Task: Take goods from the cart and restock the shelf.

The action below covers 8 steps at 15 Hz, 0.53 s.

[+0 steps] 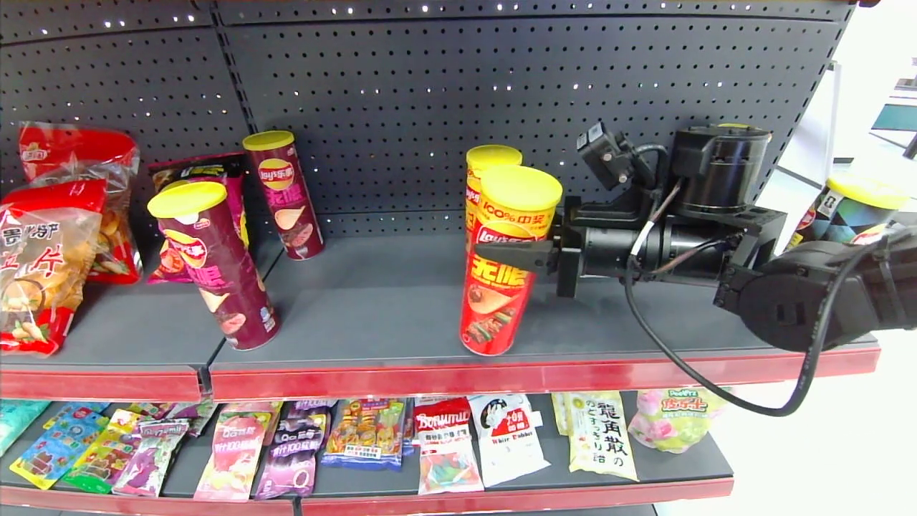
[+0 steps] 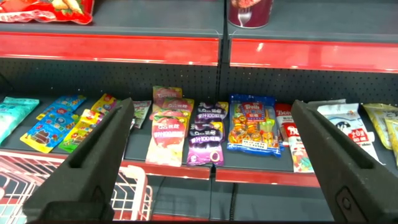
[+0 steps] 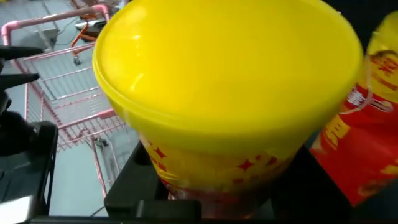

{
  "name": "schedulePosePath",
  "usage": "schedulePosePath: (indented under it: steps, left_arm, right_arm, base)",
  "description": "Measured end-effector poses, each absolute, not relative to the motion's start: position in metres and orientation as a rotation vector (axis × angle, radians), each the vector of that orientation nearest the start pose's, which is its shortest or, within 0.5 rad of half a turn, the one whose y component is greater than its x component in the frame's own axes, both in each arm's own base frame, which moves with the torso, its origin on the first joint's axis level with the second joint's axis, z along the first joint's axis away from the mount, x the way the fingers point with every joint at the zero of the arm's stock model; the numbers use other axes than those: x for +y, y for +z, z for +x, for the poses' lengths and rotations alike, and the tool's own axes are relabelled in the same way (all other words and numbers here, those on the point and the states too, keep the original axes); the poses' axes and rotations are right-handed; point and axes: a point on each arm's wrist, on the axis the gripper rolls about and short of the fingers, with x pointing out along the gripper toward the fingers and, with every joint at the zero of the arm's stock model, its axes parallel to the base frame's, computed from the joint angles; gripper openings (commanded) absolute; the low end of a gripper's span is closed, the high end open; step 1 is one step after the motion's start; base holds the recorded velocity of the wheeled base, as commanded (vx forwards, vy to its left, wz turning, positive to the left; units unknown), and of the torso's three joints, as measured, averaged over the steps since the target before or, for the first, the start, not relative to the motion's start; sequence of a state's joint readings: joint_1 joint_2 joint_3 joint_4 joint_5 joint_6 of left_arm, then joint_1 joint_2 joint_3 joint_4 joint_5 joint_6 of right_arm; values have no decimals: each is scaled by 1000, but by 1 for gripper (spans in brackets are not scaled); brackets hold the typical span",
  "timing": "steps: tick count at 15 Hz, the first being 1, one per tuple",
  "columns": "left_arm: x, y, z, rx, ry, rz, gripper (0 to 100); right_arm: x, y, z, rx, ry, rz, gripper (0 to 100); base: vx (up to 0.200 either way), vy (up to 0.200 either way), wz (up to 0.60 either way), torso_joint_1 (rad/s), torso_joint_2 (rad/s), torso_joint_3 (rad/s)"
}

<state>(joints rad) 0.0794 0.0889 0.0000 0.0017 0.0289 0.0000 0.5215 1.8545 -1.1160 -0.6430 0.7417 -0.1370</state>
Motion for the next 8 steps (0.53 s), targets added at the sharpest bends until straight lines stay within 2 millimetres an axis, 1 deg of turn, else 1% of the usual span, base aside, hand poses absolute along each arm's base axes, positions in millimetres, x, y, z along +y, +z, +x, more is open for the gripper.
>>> schedulePosePath:
  steps: [2, 5, 8]
  left_arm:
    - [-1, 77, -16, 91, 108, -2, 100]
    - [-1, 77, -16, 91, 108, -2, 100]
    - [-1, 77, -16, 91, 108, -2, 100]
  right_arm:
    - [195, 214, 310, -6, 1304, -133, 0]
    - [199, 212, 319, -23, 1306, -150, 0]
    - [199, 209, 320, -16, 1306, -152, 0]
  base:
    - [0, 0, 0, 0, 0, 0]
    - [0, 0, 0, 0, 0, 0]
    - [0, 0, 0, 0, 0, 0]
